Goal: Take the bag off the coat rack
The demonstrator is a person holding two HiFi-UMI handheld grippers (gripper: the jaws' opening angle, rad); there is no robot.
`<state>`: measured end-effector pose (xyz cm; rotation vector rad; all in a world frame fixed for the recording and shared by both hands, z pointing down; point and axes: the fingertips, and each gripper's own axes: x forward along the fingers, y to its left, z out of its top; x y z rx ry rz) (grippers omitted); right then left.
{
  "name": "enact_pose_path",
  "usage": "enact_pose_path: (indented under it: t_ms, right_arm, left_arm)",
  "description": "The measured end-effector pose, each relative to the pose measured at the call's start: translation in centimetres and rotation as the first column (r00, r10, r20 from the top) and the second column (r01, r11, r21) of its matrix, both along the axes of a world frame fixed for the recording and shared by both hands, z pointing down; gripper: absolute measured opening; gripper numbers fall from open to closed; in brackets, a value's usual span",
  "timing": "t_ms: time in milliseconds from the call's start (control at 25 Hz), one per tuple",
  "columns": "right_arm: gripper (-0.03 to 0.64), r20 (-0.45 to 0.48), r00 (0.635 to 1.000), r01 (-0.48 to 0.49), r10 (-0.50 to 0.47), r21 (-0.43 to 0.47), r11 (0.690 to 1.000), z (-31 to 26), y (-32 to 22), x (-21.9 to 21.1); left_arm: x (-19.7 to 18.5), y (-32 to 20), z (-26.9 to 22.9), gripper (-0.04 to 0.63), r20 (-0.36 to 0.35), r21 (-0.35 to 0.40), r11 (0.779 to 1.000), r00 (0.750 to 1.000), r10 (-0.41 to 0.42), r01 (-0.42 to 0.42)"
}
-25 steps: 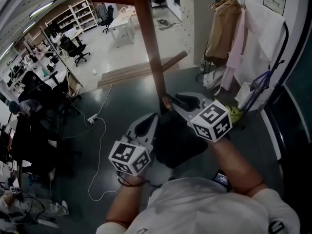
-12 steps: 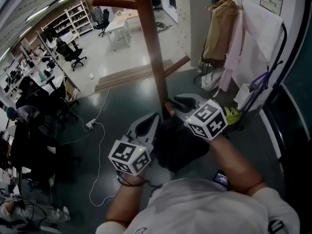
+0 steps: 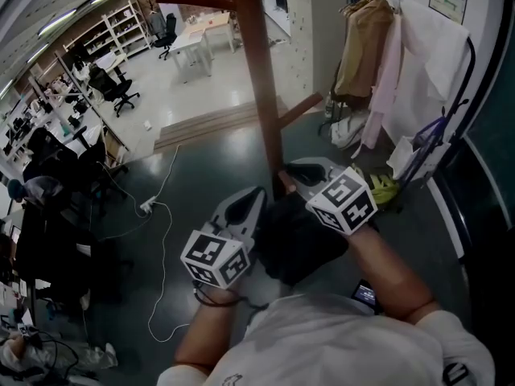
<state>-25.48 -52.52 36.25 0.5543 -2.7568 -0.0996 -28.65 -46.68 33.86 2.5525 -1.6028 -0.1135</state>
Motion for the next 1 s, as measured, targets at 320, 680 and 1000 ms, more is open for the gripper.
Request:
enact_pose_path:
  t_ms: [320,680,1000]
  right_arm:
    - [0.023,0.023,1.000,-0.021,0.021,0.034,0.999,-0.2,-0.2,0.3]
    - [0.023,0.086,0.995,-0.048,0.044,0.038,0.998,-1.6,0.8,1.1]
    - [0.023,0.145,0.989,-0.029,0.021,0.055,0.998,-3.9,2.8,2.5]
  left_arm:
    - [-0.4,-0.5,0.3,0.002,-0.007,-0.002,1.000,1.000,0.010,-0.010]
    - [-0.5,0.3,0.0,0.002,-0.019,0.007,1.000,1.000,0.015,-0.015]
    - [1.0,1.6,-0.8,0.002,-0.033,0.020,1.000,0.999,0.017,-0.016]
